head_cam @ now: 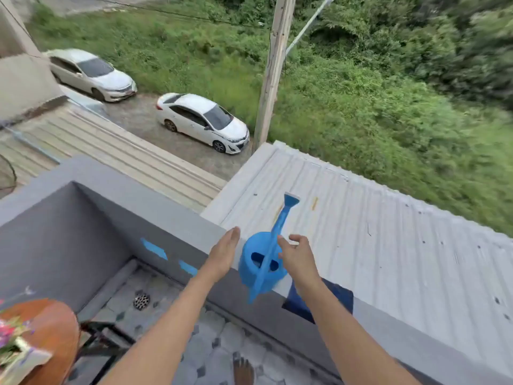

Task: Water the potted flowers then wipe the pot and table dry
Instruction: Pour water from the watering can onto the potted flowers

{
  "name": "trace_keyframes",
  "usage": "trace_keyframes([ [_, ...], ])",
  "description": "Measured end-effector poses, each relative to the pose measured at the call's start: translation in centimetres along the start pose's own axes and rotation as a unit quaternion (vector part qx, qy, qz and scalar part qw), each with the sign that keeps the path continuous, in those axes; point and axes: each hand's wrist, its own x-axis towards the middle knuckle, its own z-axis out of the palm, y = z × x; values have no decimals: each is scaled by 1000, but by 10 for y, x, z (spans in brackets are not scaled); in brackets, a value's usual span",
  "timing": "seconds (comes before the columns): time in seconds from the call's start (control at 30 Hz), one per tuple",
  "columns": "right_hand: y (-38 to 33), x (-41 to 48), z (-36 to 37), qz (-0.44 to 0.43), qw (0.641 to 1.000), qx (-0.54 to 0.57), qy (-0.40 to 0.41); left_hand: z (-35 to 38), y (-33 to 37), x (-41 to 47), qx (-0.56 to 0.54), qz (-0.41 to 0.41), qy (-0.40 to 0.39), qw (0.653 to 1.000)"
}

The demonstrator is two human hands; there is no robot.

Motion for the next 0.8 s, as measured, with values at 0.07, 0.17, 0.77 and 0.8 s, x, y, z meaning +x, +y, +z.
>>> trace_keyframes([
  [0.07,2,12,4,51,998,30,-27,16,-9,21,-2,1,-1,1000],
  [0.17,0,28,7,74,991,84,-72,42,-57,65,-33,-15,-36,999],
  [0.77,-69,-1,98,-60,951,-166,-254,-26,-64,-39,-125,21,186,974],
  [0.8,-73,-14,108,-72,942,-178,-275,-36,-70,-50,-132,25,202,970],
])
